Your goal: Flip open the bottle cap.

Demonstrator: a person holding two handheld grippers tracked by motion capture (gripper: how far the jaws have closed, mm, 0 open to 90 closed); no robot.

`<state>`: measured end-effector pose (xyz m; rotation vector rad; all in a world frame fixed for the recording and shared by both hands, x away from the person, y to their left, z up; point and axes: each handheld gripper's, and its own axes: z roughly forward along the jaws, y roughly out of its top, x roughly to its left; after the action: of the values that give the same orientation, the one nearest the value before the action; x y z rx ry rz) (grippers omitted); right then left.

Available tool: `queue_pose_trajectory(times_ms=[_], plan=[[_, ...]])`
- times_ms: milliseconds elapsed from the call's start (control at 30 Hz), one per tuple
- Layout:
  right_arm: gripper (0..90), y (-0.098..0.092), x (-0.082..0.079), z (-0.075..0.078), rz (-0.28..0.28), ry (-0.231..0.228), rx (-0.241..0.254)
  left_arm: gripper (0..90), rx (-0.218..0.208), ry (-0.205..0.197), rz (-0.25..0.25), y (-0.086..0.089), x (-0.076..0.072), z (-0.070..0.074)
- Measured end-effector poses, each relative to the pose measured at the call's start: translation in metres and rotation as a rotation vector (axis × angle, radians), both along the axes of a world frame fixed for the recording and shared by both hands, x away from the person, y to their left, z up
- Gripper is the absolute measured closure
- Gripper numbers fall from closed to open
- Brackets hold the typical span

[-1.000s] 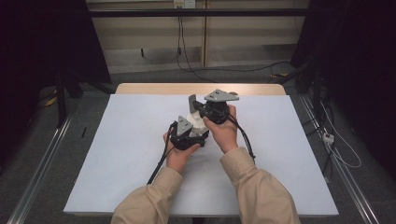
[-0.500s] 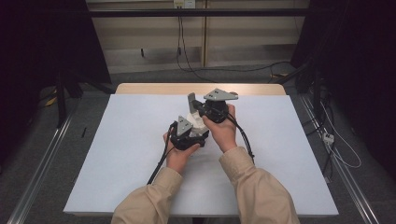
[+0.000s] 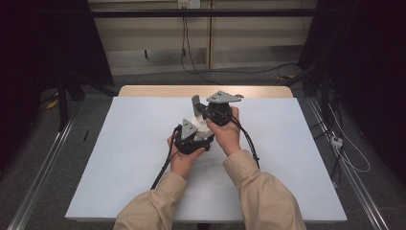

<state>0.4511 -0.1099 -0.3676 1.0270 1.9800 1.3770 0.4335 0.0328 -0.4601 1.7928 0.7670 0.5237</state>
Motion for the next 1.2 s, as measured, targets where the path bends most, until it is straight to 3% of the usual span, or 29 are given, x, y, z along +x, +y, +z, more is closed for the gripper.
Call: queue_pose_trajectory(times_ms=[1200], plan=[[90.0, 0.002, 0.011, -0.002, -0.006, 0.007, 0.005, 18.9, 0.004, 0.003, 0.004, -0.001, 0.000, 0.000]])
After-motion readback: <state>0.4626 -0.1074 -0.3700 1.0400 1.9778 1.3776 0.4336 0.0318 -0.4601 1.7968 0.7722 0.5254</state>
